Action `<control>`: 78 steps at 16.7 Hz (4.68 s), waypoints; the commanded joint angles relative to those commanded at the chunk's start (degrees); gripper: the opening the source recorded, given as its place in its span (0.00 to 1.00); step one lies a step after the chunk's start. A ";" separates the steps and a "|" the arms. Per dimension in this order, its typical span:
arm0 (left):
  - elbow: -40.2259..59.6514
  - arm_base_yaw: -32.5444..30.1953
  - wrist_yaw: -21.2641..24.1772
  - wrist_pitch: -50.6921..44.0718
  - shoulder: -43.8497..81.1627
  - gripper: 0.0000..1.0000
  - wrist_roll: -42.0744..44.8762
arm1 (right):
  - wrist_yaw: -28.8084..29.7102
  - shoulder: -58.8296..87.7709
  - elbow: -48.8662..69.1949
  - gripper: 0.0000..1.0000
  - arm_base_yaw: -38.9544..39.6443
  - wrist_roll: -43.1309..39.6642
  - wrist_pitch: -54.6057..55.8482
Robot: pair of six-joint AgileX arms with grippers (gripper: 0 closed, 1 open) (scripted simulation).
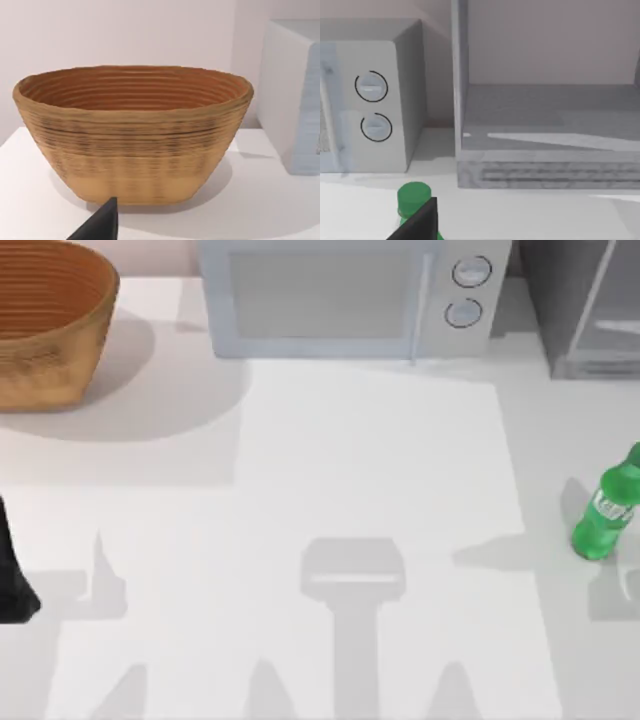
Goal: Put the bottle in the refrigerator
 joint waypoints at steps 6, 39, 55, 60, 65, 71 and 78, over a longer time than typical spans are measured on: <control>0.00 0.00 0.00 0.00 0.00 1.00 0.00 | -3.62 5.33 0.97 1.00 -0.53 -0.30 4.74; 0.00 0.00 0.00 0.00 0.00 1.00 0.00 | -67.47 120.63 12.29 1.00 -24.77 -12.38 94.48; 0.00 0.00 0.00 0.00 0.00 1.00 0.00 | -54.00 125.13 19.09 0.85 -11.28 -6.82 97.17; 0.00 0.00 0.00 0.00 0.00 1.00 0.00 | -54.00 125.13 19.09 0.48 -11.28 -6.82 97.17; 0.00 0.00 0.00 0.00 0.00 1.00 0.00 | -54.00 125.13 19.09 0.10 -11.28 -6.82 97.17; 0.00 0.00 0.00 0.00 0.00 1.00 0.00 | -54.00 125.13 19.09 0.01 -11.28 -6.82 97.17; 0.00 0.00 0.00 0.00 0.00 1.00 0.00 | -56.13 123.68 19.71 0.01 -12.73 -7.74 95.03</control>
